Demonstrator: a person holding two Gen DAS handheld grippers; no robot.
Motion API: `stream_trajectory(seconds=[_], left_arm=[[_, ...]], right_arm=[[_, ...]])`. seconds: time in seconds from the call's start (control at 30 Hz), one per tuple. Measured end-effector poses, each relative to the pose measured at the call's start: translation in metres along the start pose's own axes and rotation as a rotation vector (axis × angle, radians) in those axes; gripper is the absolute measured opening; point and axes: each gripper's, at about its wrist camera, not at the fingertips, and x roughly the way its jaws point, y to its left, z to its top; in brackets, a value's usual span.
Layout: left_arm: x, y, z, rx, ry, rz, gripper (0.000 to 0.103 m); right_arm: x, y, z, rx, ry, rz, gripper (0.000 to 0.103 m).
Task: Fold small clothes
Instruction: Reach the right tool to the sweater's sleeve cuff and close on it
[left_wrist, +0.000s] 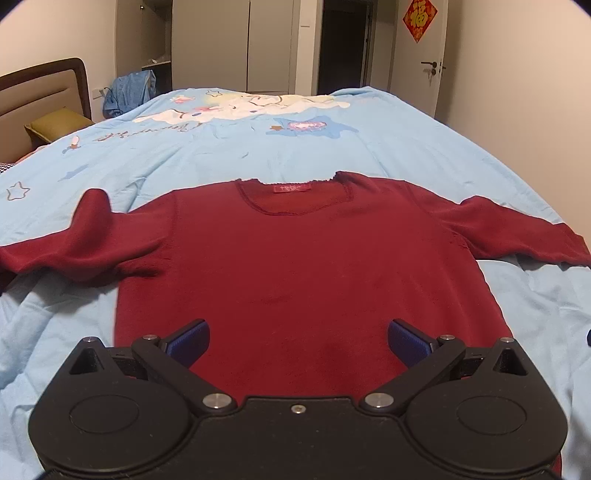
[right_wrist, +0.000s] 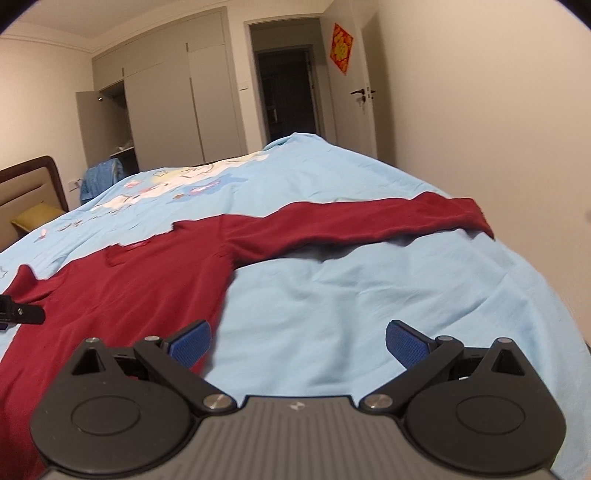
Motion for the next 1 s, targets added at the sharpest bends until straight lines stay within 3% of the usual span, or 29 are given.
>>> stream_trajectory(seconds=[0.23, 0.5, 0.8, 1.0], left_arm=[[0.028, -0.015, -0.001, 0.005, 0.065, -0.021, 0.102], [0.049, -0.027, -0.006, 0.006, 0.132, -0.027, 0.102], [0.055, -0.040, 0.002, 0.038, 0.138, -0.040, 0.102], [0.049, -0.038, 0.004, 0.039, 0.125, -0.043, 0.102]], right_arm=[[0.052, -0.057, 0.035, 0.110, 0.042, -0.002, 0.103], [0.115, -0.133, 0.072, 0.315, -0.013, -0.041, 0.103], [0.171, -0.212, 0.081, 0.560, -0.064, 0.015, 0.103], [0.195, -0.254, 0.072, 0.801, -0.134, -0.006, 0.083]])
